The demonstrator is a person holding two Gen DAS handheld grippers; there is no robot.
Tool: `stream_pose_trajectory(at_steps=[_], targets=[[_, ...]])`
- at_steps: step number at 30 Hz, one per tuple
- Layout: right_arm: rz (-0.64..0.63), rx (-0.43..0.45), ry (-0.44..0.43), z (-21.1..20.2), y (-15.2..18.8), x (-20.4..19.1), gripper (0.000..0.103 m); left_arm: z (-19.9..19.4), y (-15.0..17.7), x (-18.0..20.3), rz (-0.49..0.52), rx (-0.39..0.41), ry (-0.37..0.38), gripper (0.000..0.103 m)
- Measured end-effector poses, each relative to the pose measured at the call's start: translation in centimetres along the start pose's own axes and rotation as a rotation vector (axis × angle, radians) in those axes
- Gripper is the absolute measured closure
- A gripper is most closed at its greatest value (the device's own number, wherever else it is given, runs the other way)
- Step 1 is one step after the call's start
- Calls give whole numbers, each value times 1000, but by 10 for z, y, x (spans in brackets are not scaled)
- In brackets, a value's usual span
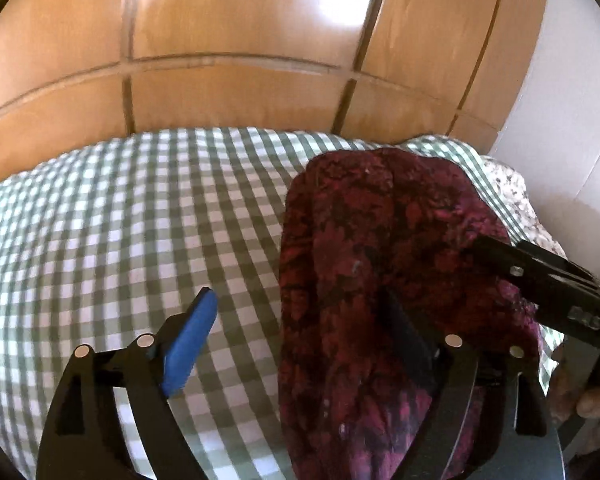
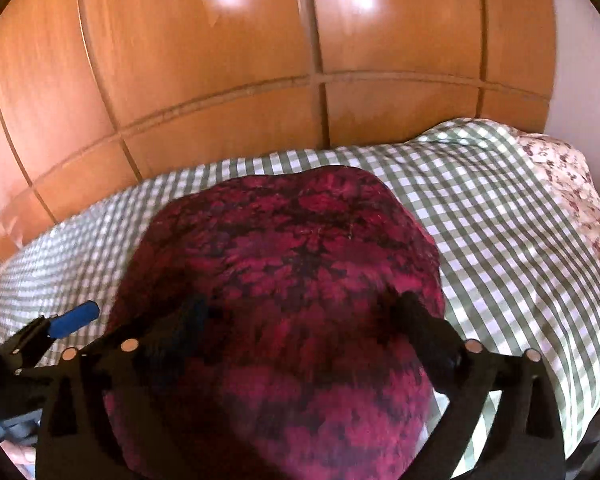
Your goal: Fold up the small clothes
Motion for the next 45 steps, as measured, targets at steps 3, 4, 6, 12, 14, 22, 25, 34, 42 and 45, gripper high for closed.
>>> stream_pose_trajectory(at_steps=[3, 4, 6, 12, 14, 22, 25, 34, 42, 45], targets=[[30, 22, 10, -25, 6, 5, 5, -14, 3, 1, 15, 20, -19, 19], [42, 22, 13, -32, 10, 6, 5, -17, 3, 2, 18, 23, -24, 19], [60, 21, 13, -43, 18, 8, 5, -21, 6, 3, 24, 28, -34, 19], [90, 23, 69, -64, 49, 21, 5, -28, 11, 5, 34, 41, -61, 18], [96, 6, 68, -62, 58, 20, 5, -23, 14, 4, 43, 24, -75, 18], [48, -61, 67, -45, 83, -1, 6, -21, 19, 2, 41, 18, -87, 18], [51, -22, 102, -58, 77, 0, 5, -32, 18, 2, 25, 35, -87, 14], [91, 86, 194, -100, 68, 1, 2, -77, 30, -1, 16, 94, -126, 14], [80, 104, 273, -118, 86, -11, 2, -113, 52, 0, 48, 139, -172, 9], [72, 90, 279, -121, 94, -16, 2, -124, 60, 0, 46, 154, -181, 4]])
Point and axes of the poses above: each gripper's, at about its wrist camera, not at the fingertips, and z roughly the way its jaws point, x to its right, y to its underside, the point moved 9 cm from there along z, roughly the way its jaws point, and after that the axes turned 11 degrees about y, right-handed, at the moved point
